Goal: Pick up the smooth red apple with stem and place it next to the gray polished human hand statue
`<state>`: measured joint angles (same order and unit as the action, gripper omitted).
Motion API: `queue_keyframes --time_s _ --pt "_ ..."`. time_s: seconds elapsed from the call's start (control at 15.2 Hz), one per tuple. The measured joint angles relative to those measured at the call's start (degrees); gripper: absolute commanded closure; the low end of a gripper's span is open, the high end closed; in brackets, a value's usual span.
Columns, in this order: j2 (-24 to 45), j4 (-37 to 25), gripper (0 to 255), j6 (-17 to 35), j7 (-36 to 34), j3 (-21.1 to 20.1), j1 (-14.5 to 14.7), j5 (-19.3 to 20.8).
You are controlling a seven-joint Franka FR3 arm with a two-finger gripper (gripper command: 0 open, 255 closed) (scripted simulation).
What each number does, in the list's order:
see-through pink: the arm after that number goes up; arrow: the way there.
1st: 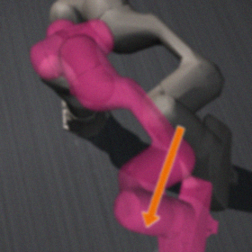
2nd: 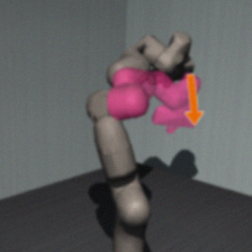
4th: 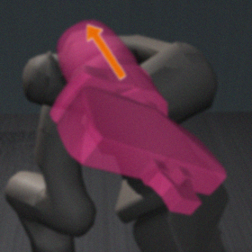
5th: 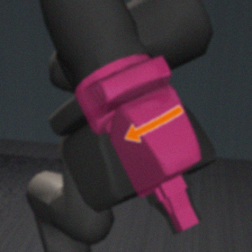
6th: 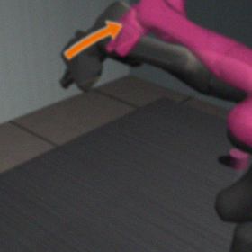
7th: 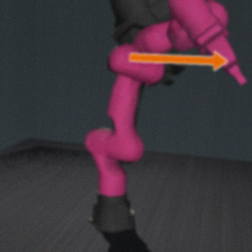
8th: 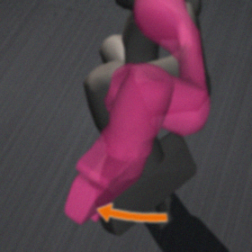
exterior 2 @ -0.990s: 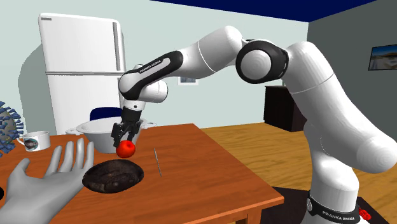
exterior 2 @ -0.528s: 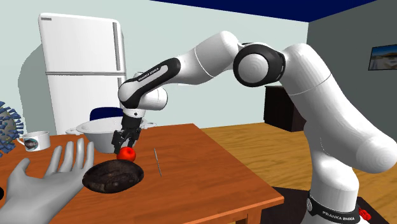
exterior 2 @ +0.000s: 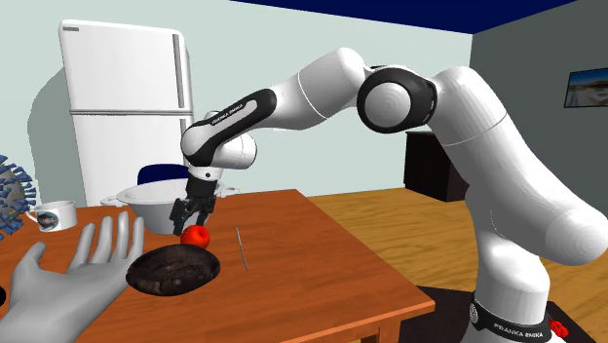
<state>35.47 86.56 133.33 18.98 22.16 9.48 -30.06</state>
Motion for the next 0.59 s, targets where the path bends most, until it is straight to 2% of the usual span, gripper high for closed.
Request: queue_keyframes --time_s 0.26,0.59 --pt "0.0 0.0 0 0.0 0.0 0.0 0.0 0.0" --pt "-4.97 1.86 0 -2.92 -0.86 1.56 0.9 2.01"
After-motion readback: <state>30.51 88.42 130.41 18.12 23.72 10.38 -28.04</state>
